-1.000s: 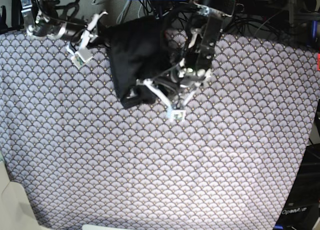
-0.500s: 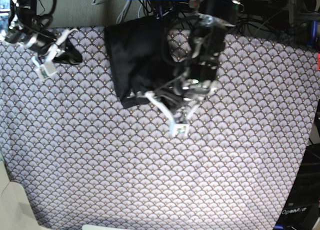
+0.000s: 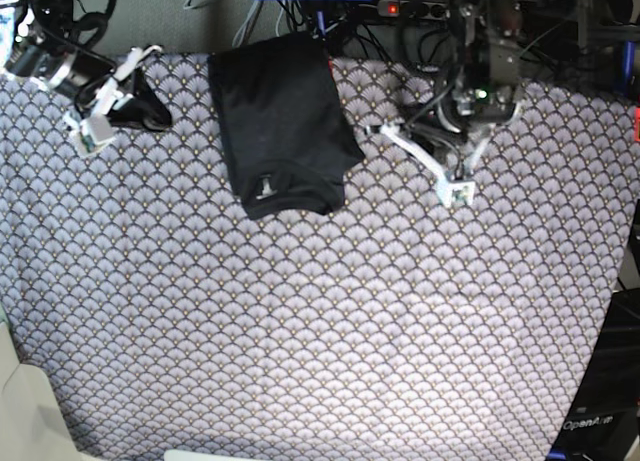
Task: Fold the T-shirt properly
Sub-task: 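Grasp the folded black shirt with the left gripper and rotate it upright, then straighten the shirt's printed-logo end with the left gripper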
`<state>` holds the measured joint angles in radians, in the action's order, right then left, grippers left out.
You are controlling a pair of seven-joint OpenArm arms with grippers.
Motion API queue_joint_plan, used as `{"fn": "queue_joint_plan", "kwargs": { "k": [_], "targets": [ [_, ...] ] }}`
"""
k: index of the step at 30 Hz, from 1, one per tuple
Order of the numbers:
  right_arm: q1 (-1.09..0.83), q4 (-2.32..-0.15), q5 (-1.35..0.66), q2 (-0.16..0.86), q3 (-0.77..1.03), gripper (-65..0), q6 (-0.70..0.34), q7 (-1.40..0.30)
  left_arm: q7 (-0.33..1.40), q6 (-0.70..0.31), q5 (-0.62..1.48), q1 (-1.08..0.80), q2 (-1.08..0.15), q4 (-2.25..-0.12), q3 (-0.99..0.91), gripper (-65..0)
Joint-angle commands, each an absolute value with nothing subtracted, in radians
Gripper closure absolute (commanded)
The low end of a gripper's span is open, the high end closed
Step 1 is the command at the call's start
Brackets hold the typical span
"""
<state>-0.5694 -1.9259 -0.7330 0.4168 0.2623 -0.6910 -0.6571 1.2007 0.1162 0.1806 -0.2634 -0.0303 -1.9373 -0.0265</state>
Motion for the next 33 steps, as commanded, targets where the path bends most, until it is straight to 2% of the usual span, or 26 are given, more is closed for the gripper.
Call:
{"fn": "queue_joint_plan", "kwargs": {
  "k": [1,5,13,17,23,28,33],
  "targets": [
    [-0.572,-1.933,-0.746,0.429,0.271,-2.4,-0.698,-0.636,1.188,0.113,0.193,-0.259,-0.019,-1.939,-0.018,0.0],
    [-0.584,-1.925,-0.746,0.403,0.269,-2.4,-0.698,-0.638,1.185,0.113,0.193,-0.254,0.031,-1.862,0.041,0.0],
    [-0.605,-1.925,-0.745,0.401,0.217,-2.4,-0.698,-0.633,1.066,0.119,0.193,-0.177,0.096,-1.633,0.133,0.0],
    [-0.596,-1.923,-0.634,0.397,0.153,-2.4,-0.698,-0.636,1.020,0.119,0.193,-0.137,0.117,-1.554,0.134,0.0],
    [-0.530,-1.923,-0.486,0.387,0.033,-2.4,-0.698,-0.639,1.013,0.119,0.193,-0.096,0.153,-1.492,0.134,0.0],
    [-0.441,-1.859,-0.479,0.387,0.025,-2.4,-0.698,-0.690,1.009,0.119,0.193,-0.085,0.157,-1.491,0.130,0.0],
    [-0.352,-1.751,-0.479,0.394,0.025,-2.4,-0.698,-0.711,0.909,0.119,0.194,-0.068,0.157,-1.489,0.133,0.0]
  ]
}}
